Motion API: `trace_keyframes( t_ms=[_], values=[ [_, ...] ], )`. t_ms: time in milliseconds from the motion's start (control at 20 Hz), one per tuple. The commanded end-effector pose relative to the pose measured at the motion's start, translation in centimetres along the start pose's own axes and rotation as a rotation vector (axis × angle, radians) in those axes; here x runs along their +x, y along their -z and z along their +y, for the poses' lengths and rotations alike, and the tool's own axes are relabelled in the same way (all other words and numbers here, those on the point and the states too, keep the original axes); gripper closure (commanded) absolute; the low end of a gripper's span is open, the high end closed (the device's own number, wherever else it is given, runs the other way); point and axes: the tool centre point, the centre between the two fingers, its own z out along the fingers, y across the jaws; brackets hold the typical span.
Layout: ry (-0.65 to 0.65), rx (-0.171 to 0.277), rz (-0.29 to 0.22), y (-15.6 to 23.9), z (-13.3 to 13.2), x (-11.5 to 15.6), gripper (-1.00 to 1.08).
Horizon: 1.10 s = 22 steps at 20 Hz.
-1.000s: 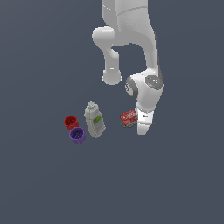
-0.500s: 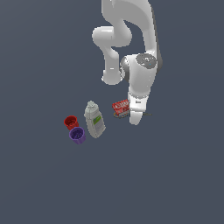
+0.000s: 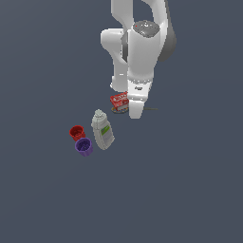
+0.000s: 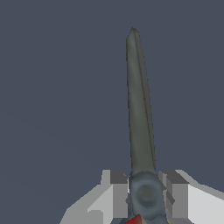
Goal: Pick up a designated object from a clutter of objects.
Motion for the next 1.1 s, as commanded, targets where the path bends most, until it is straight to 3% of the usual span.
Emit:
trace_keyframes(
  t_ms=[0,550,1050],
  values=[
    [0.0,0.0,0.002,2.3,-0.1,-1.3,1.08],
    [-0.003,0.0,-0.001,10.2,-0.1,-5.8,1.08],
    [-0.004,-0.001,-0.003,12.6,0.0,-7.2,1.08]
  ],
)
